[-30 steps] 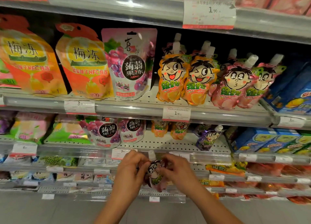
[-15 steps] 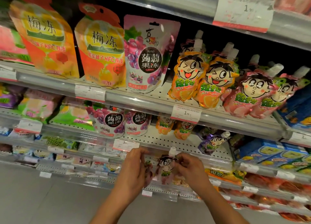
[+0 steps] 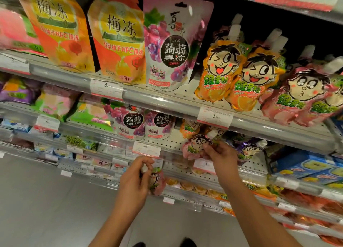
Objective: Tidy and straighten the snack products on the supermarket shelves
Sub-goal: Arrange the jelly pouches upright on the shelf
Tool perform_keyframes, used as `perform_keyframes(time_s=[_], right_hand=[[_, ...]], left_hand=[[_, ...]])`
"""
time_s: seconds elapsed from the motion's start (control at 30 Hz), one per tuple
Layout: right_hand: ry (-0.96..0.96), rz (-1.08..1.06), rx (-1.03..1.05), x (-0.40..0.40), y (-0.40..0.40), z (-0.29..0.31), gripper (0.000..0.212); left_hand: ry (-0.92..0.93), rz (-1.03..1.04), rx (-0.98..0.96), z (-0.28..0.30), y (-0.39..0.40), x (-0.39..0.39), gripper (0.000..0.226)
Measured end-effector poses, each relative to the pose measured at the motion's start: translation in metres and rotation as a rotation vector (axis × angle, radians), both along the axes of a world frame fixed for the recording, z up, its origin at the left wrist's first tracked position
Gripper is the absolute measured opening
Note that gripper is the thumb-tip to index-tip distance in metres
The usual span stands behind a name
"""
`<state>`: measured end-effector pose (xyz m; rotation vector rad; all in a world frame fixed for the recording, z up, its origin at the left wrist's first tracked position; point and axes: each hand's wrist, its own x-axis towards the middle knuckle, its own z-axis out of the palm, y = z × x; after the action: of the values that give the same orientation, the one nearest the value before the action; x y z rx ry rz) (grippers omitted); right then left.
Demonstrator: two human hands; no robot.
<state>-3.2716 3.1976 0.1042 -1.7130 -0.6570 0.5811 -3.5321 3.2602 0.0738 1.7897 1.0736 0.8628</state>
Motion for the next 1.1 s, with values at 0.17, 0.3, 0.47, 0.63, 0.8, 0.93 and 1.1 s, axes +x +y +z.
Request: perform_keyframes(time_s=[0.17,0.3,0.47,0.63,0.8,0.93,1.1], right_hand=[[-0.059,0.102,-0.037,-0.003,-0.015,0.005,0.004],[-0.072,0.288,-0.116,0.004,-0.040,0.028,0.004],[-0.103,0.530,-0.180,0.026,-0.059,0.058,0.018],[-0.083,0.649,-0.064,0.015,-0.057,0.062,0.032],[0.192,0.510,0.102,0.005,-0.062,0.056,0.028],[0.207,0.398,0.101,0.008,-0.070,0.052,0.014],[0.130,0.329,0.136,0.019,-0.073,0.056,0.029]], left_hand=[[-0.013,-0.059,0.000,0.013,-0.003,0.006,0.039],[-0.049,-0.089,-0.020,0.033,0.001,0.021,0.039],[-0.197,-0.113,-0.125,0.073,0.001,0.050,0.042],[-0.285,-0.195,-0.099,0.105,-0.008,0.083,0.042],[-0.389,-0.233,-0.202,0.123,-0.018,0.111,0.030],[-0.376,-0.325,-0.283,0.121,-0.019,0.116,0.026],[-0.126,-0.419,-0.145,0.107,-0.023,0.121,0.021]])
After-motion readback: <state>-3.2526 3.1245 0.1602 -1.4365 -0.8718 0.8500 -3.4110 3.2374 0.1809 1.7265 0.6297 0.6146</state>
